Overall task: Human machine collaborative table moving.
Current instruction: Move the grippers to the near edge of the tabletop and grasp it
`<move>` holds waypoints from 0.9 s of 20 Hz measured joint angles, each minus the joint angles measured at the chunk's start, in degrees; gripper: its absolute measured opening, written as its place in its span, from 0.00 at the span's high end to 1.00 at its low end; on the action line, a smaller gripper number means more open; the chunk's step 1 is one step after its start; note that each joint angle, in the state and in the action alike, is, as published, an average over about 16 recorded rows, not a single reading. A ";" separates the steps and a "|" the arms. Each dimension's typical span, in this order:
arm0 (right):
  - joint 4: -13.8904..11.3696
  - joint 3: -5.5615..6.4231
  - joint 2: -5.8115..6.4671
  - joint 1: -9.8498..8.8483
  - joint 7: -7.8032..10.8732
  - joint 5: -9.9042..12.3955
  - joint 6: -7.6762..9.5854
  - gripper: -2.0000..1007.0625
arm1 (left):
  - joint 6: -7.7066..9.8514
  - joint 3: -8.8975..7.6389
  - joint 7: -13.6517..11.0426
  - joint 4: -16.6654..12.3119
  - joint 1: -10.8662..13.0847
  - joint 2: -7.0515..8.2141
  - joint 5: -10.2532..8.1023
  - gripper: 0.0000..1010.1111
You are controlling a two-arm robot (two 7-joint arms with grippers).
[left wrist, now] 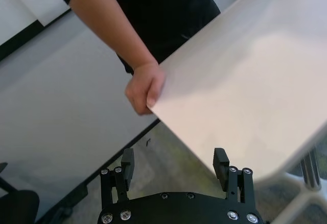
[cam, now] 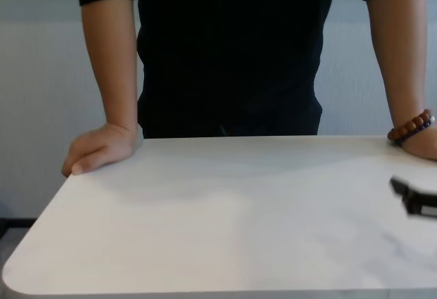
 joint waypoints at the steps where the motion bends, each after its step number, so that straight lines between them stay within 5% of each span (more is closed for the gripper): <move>1: -1.03 -0.14 0.68 -0.95 -0.07 -0.77 -0.15 0.00 | -0.62 -0.49 0.54 -0.20 1.45 0.51 0.28 0.01; 9: -8.47 -1.35 6.18 -9.04 -1.85 -8.08 0.65 0.00 | -4.48 -2.97 5.22 -1.05 10.79 2.33 4.97 0.01; 18: -14.56 -2.35 9.57 -16.72 -6.42 -17.81 8.70 0.00 | -5.96 -2.58 10.80 -2.73 15.40 1.28 15.57 0.01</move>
